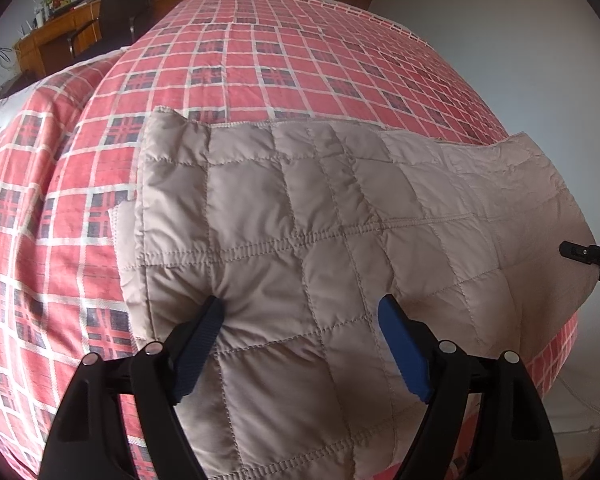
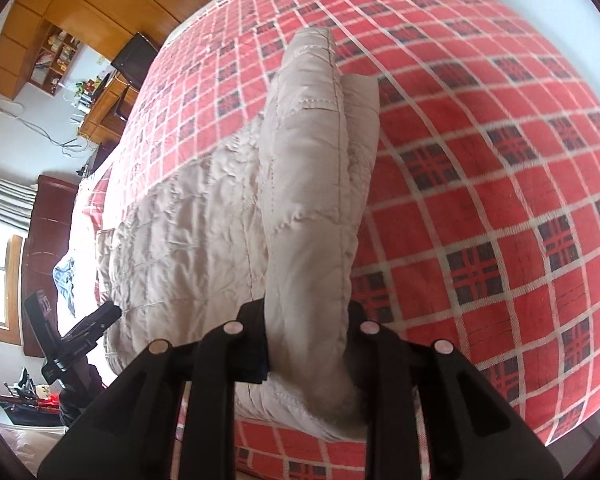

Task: Fold large clothes

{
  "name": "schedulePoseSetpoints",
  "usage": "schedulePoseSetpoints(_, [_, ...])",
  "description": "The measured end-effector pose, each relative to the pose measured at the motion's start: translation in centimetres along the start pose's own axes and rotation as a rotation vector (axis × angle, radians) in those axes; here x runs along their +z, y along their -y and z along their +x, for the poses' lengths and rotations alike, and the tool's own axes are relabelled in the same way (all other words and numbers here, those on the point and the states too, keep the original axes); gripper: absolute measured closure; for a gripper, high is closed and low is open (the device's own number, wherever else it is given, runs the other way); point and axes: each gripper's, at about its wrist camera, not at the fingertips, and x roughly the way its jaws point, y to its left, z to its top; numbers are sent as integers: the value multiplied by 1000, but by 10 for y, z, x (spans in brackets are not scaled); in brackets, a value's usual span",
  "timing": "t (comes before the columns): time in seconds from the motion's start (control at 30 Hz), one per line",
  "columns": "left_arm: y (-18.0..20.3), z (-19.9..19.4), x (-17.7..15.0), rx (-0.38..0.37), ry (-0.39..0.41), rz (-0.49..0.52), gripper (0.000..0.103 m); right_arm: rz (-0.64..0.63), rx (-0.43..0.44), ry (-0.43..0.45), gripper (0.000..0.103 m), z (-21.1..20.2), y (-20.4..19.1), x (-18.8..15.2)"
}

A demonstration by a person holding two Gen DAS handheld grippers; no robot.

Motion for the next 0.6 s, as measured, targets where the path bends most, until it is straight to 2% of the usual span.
schedulePoseSetpoints(0.13, [1, -1, 0, -2, 0, -3, 23, -80, 0, 28, 82, -16, -30, 3])
schedulePoseSetpoints(0.3, [1, 0, 0, -5, 0, -5, 23, -232, 7, 49, 82, -28, -87, 3])
schedulePoseSetpoints(0.6, [-7, -7, 4, -54, -5, -30, 22, -371, 5, -13, 82, -1, -150, 3])
